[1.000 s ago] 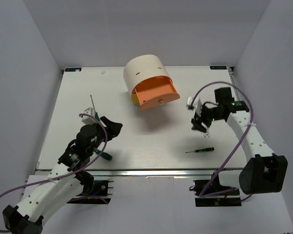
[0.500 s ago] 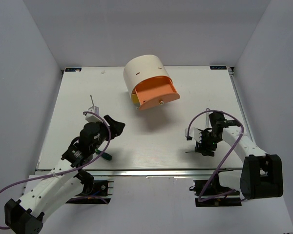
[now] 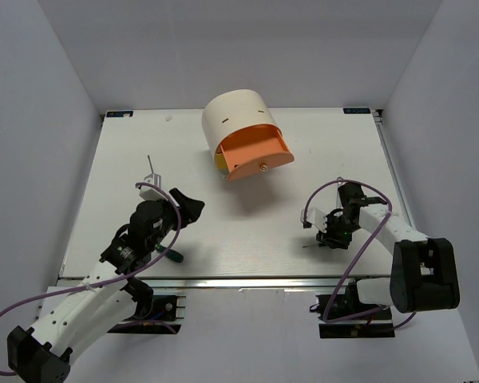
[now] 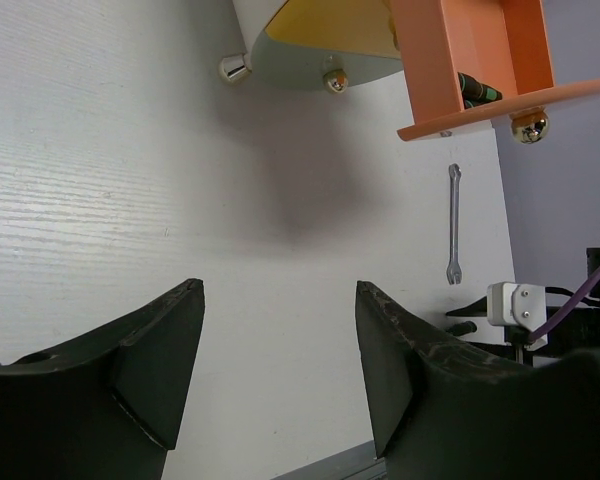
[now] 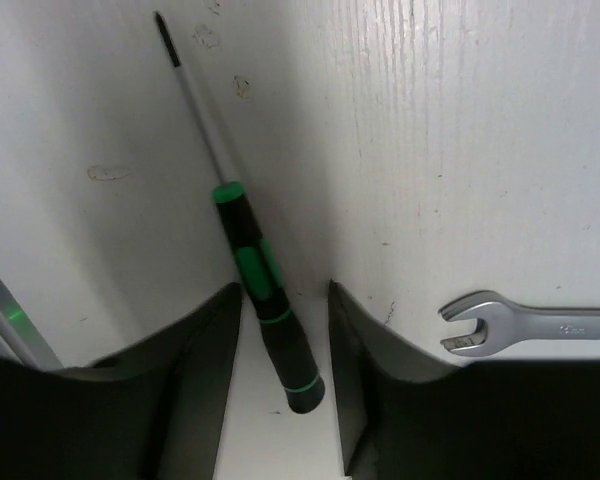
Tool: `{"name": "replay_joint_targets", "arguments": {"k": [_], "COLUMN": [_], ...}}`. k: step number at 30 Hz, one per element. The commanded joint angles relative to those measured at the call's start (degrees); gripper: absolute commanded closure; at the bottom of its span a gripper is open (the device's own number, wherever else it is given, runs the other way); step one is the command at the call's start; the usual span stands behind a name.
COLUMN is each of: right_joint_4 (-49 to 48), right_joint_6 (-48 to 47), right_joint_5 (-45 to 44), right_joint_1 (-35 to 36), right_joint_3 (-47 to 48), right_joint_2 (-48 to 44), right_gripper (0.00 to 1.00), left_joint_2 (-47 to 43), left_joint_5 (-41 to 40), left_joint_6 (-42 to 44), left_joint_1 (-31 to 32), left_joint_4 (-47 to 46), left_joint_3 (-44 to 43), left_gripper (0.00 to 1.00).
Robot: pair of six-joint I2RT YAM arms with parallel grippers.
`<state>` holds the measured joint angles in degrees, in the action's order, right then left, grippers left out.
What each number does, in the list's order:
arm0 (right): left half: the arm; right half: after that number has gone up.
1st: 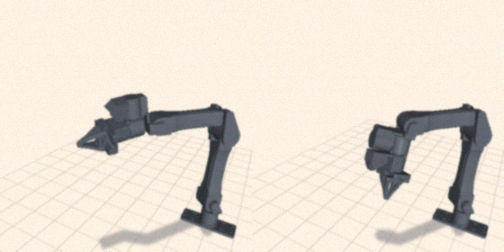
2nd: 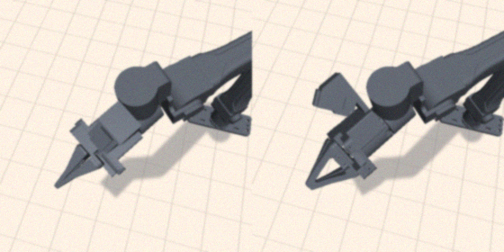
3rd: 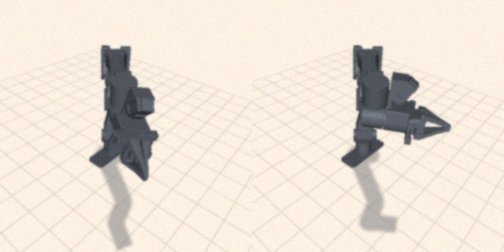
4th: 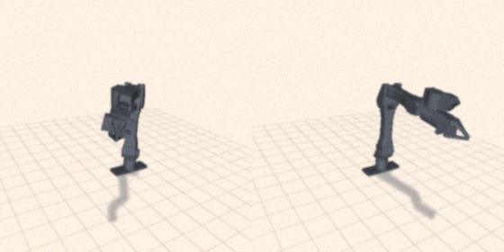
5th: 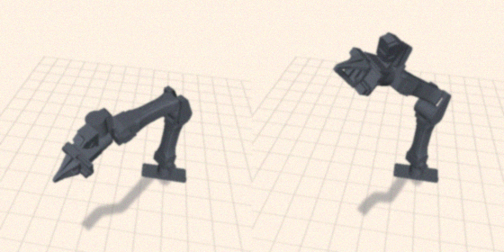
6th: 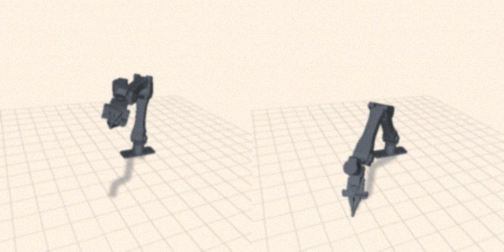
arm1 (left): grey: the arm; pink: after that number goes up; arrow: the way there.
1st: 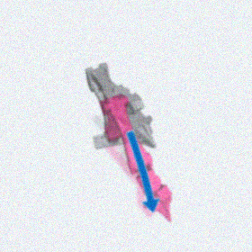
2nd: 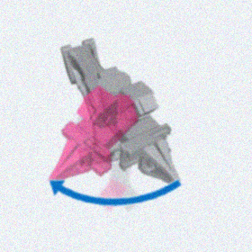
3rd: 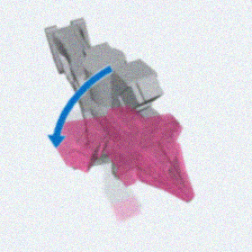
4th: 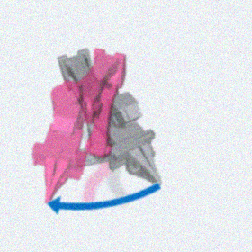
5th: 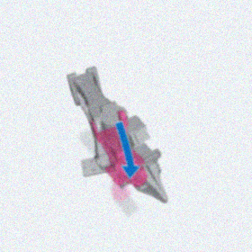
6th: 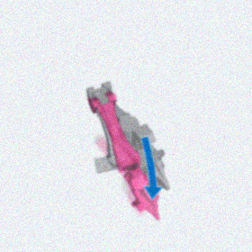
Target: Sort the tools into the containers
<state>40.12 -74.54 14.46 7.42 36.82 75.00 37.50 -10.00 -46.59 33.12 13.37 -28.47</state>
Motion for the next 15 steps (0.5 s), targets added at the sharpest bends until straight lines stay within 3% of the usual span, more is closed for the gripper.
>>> {"name": "replay_joint_targets", "arguments": {"k": [1, 5, 8, 10, 15], "right_joint_4": [-3.99, -3.12, 1.79, 7.04, 19.28], "right_joint_6": [-0.69, -1.48, -3.32, -4.47, -7.99], "right_joint_5": [-1.28, 0.48, 5.39, 8.73, 28.31], "right_joint_1": [0.23, 0.23, 0.23, 0.23, 0.31], "right_joint_3": [-3.33, -3.60, -0.35, 3.85, 16.68], "right_joint_2": [1.47, 0.41, -1.61, -3.89, -8.72], "right_gripper": [0.55, 0.85, 0.98, 1.00, 1.00], "left_joint_2": [-0.76, -0.85, -0.67, -0.49, -0.05], "left_joint_5": [0.16, 0.24, 0.51, 0.77, 1.21], "left_joint_6": [-0.08, -0.26, -0.26, -0.26, -0.08], "left_joint_1": [-0.08, -0.08, -0.08, -0.08, -0.08], "left_joint_4": [-0.01, -0.18, -0.44, -0.80, -1.50], "left_joint_3": [0.08, 0.08, -0.10, -0.18, -0.53], "left_gripper": [0.29, 0.29, 0.29, 0.29, 0.29]}}
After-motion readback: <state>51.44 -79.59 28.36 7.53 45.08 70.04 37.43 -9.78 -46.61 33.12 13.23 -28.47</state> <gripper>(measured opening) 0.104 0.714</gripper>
